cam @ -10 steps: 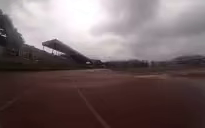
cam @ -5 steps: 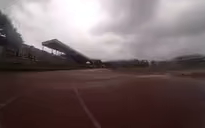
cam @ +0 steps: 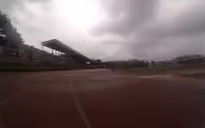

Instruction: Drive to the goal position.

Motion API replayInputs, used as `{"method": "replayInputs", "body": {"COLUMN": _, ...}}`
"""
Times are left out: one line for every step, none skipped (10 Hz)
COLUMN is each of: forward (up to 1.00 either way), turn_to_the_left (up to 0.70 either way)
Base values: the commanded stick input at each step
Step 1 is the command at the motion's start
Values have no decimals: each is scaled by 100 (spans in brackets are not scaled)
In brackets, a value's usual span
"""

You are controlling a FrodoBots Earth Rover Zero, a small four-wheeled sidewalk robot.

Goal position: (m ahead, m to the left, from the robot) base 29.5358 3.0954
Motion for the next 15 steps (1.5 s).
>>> {"method": "replayInputs", "body": {"forward": 50, "turn_to_the_left": 0}}
{"method": "replayInputs", "body": {"forward": 50, "turn_to_the_left": 0}}
{"method": "replayInputs", "body": {"forward": 50, "turn_to_the_left": 0}}
{"method": "replayInputs", "body": {"forward": 50, "turn_to_the_left": 0}}
{"method": "replayInputs", "body": {"forward": 50, "turn_to_the_left": 0}}
{"method": "replayInputs", "body": {"forward": 50, "turn_to_the_left": 0}}
{"method": "replayInputs", "body": {"forward": 50, "turn_to_the_left": 0}}
{"method": "replayInputs", "body": {"forward": 50, "turn_to_the_left": 0}}
{"method": "replayInputs", "body": {"forward": 50, "turn_to_the_left": 0}}
{"method": "replayInputs", "body": {"forward": 50, "turn_to_the_left": 0}}
{"method": "replayInputs", "body": {"forward": 50, "turn_to_the_left": 0}}
{"method": "replayInputs", "body": {"forward": 50, "turn_to_the_left": -2}}
{"method": "replayInputs", "body": {"forward": 50, "turn_to_the_left": -8}}
{"method": "replayInputs", "body": {"forward": 50, "turn_to_the_left": -28}}
{"method": "replayInputs", "body": {"forward": 50, "turn_to_the_left": -50}}
